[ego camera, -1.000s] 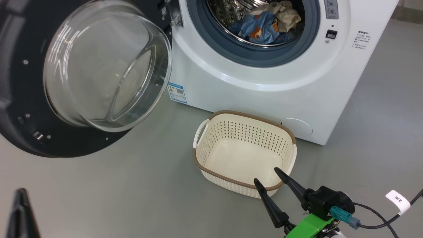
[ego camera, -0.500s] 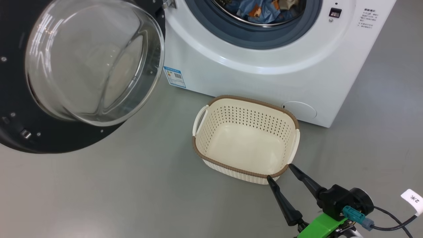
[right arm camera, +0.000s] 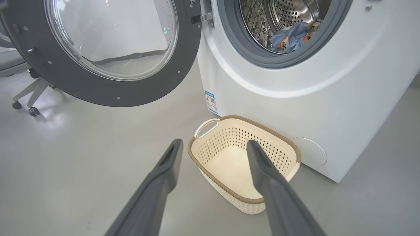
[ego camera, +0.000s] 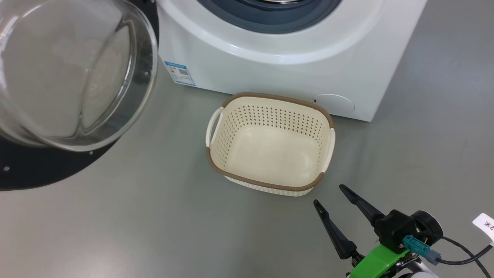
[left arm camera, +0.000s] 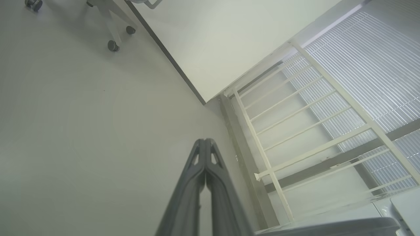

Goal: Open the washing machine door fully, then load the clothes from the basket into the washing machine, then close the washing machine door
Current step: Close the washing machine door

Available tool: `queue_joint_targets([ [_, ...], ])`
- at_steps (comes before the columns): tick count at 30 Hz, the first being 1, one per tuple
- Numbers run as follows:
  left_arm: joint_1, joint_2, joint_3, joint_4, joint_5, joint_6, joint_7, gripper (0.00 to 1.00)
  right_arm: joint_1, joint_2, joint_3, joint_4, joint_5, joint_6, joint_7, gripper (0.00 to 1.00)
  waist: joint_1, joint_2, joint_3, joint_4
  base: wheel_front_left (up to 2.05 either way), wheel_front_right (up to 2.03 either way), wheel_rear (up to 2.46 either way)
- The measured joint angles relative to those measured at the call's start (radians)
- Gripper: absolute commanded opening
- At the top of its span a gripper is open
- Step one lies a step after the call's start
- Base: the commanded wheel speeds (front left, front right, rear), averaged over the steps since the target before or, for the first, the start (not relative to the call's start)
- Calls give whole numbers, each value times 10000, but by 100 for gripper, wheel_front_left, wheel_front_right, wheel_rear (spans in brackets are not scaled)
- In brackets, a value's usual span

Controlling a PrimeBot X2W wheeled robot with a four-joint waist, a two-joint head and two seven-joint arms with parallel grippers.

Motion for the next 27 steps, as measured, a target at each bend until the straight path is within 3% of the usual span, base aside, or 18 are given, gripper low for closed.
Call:
queue_joint_targets([
  [4, -456, 516, 537, 1409, -627, 12, 550, 0, -31, -19, 58, -12, 0, 0, 0, 100, 0, 0, 120, -295, 0, 0, 0],
  [10, -1417, 616, 970, 2773, -1684, -46, 1875, 0, -30, -23, 125, -33, -13, 0, 0, 100, 0, 0, 284, -610, 0, 0, 0],
  [27, -2029, 828, 784, 3988, -2002, -577, 3191, 0, -33, -36, 169, -35, -13, 0, -2, 100, 0, 1, 208, -847, 0, 0, 0],
])
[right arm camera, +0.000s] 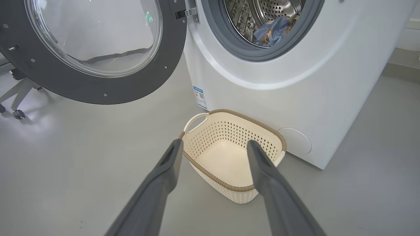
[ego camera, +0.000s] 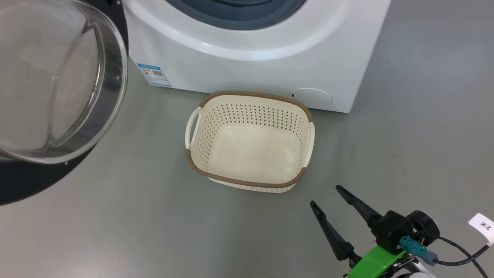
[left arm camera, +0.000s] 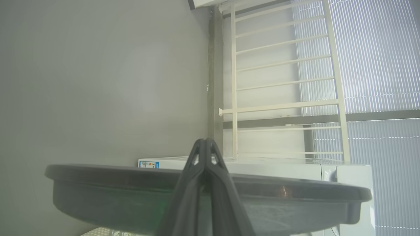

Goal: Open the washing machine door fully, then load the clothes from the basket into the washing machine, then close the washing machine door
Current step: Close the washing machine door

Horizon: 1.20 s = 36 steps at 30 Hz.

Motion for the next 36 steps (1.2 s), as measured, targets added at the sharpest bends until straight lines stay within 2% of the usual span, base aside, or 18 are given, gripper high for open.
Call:
queue_joint_targets([
  [14, 12, -102, -447, -209, -188, -222, 1542, 0, 1, 21, -33, 4, -71, 0, 0, 100, 0, 0, -56, 148, 0, 0, 0],
  [28, 1204, -836, -1292, -2422, -792, -253, 4270, 0, 3, 247, -71, 282, -69, 0, -119, 100, 0, 0, -393, 275, 0, 0, 0],
  [36, 2127, -1335, -1611, -3684, -951, -253, 5064, 0, 3, 403, -69, 581, -56, 0, -341, 100, 0, 0, -685, 332, 0, 0, 0],
])
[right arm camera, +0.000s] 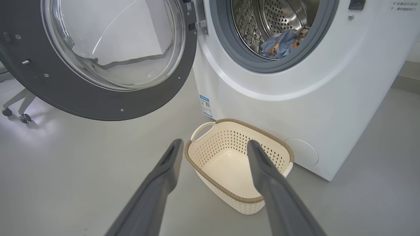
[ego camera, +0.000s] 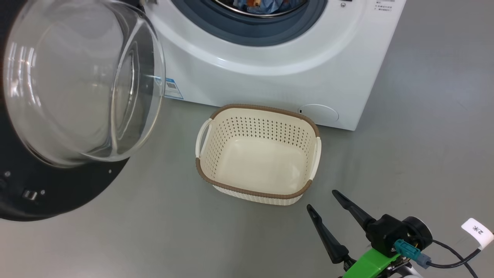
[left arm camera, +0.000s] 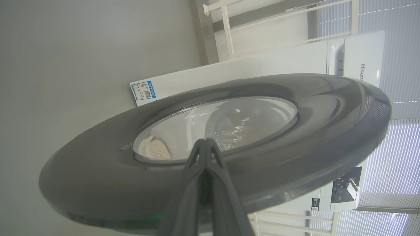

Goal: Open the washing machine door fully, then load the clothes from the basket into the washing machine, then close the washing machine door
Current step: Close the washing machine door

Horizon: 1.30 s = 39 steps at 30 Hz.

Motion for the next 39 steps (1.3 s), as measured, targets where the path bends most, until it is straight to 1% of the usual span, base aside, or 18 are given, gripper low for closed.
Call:
queue_joint_targets([
  [6, 603, -351, -42, -842, -163, 0, 522, 0, 0, 144, 0, 213, 75, 0, -176, 100, 0, 0, -218, 7, 0, 0, 0],
  [10, 969, -700, -59, -1452, -385, 19, 777, 0, 0, 198, 2, 326, 75, 0, -244, 100, 0, 0, -321, 9, 0, 0, 0],
  [13, 1196, -988, -115, -1942, -477, 121, 988, 0, -1, 224, 0, 378, 77, 0, -307, 100, 0, 0, -374, 3, 0, 0, 0],
  [15, 1355, -1189, -174, -2268, -566, 155, 1112, 0, 0, 255, 2, 420, 86, 0, -341, 100, 0, 0, -405, -11, 0, 0, 0],
  [17, 1631, -1528, -307, -2846, -629, 238, 1361, 0, 0, 299, -8, 491, 88, 0, -433, 100, 0, 0, -443, -54, 0, 0, 0],
  [18, 1631, -1528, -307, -2846, -629, 238, 1361, 0, 0, 299, -8, 491, 88, 0, -433, 100, 0, 0, -443, -54, 0, 0, 0],
  [22, 2046, -2010, -556, -3687, -704, 374, 1685, 0, 0, 332, -19, 560, 90, 0, -552, 100, 0, 0, -494, -135, 0, 0, 0],
  [24, 2205, -2245, -658, -4061, -777, 531, 1810, 0, 0, 334, -33, 604, 94, 0, -570, 100, 0, 0, -519, -173, 0, 0, 0],
  [30, 2710, -2932, -1039, -5189, -982, 686, 2209, 0, -1, 378, -40, 681, 161, 0, -650, 100, 0, 0, -619, -315, 0, 0, 0],
  [35, 3050, -3568, -1377, -5871, -1081, 932, 2322, 0, -1, 447, -50, 706, 163, 0, -660, 100, 0, 0, -689, -486, 0, 0, 0],
  [39, 3164, -3916, -1743, -6188, -1095, 1018, 2201, 0, -2, 458, -38, 723, 163, 0, -663, 100, 0, 0, -695, -647, 0, 0, 0],
])
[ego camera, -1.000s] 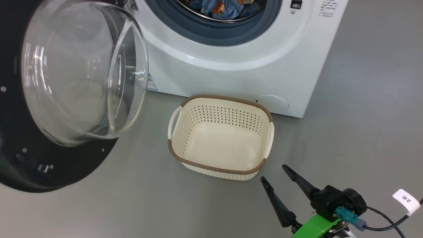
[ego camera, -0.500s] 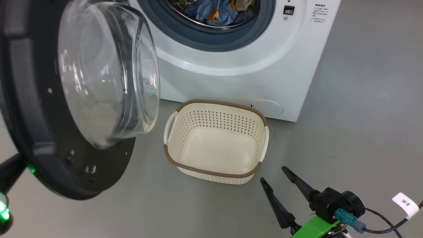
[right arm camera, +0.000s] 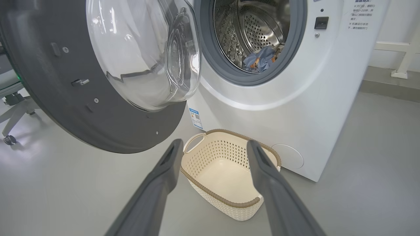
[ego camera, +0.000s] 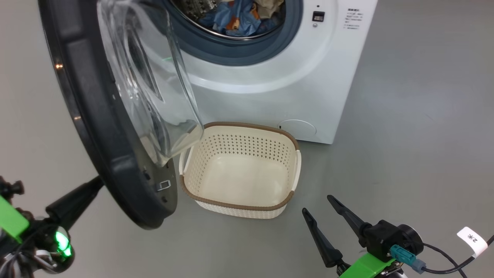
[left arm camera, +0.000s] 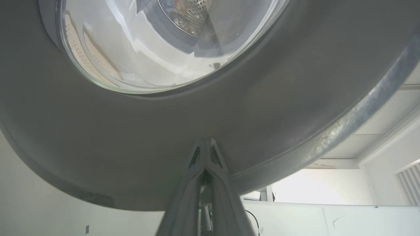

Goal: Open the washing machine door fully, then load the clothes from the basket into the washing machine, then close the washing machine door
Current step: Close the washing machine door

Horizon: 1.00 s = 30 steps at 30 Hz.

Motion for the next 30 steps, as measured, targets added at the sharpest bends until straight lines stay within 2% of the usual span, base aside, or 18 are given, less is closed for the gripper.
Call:
queue_joint_targets([
  [11, 206, -203, -1290, 44, -403, -27, -1032, 0, -2, 17, 25, 100, 0, 0, -117, 100, 0, 0, 22, -729, 0, 0, 0],
  [20, 303, -209, -2677, 520, -1306, -280, -2587, 0, -85, 63, 54, 249, 2, 0, -247, 100, 0, 0, 137, -1418, 0, 0, 0],
  [30, -335, -217, -3444, 1392, -1553, -462, -4667, 0, -240, 130, 33, 330, 4, 0, -422, 100, 0, 0, 333, -2201, 0, 0, 0],
])
